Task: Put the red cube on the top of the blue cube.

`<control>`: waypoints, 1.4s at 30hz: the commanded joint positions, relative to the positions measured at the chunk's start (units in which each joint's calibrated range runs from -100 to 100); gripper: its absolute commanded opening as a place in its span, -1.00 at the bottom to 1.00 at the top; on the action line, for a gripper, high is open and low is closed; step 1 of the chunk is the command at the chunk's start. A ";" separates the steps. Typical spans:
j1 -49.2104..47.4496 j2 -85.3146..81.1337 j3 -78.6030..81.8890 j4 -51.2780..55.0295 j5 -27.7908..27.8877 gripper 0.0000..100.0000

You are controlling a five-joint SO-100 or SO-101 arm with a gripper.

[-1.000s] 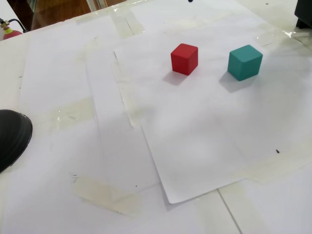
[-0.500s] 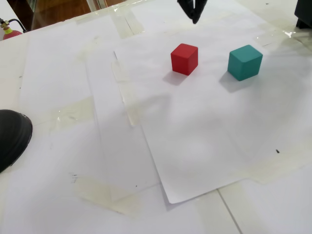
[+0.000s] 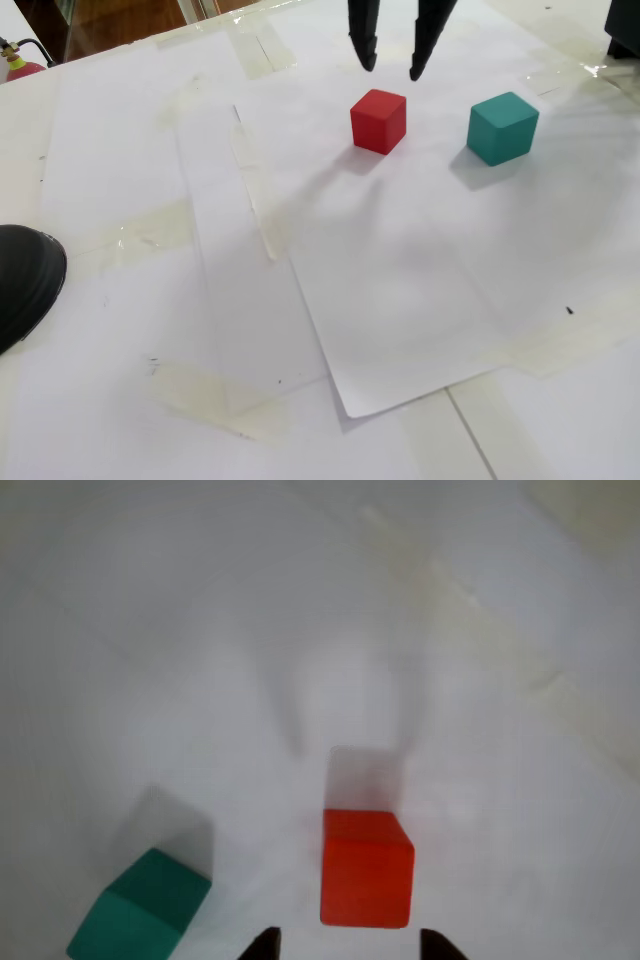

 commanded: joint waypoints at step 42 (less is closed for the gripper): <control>-1.39 8.69 8.34 -15.64 -0.83 -0.36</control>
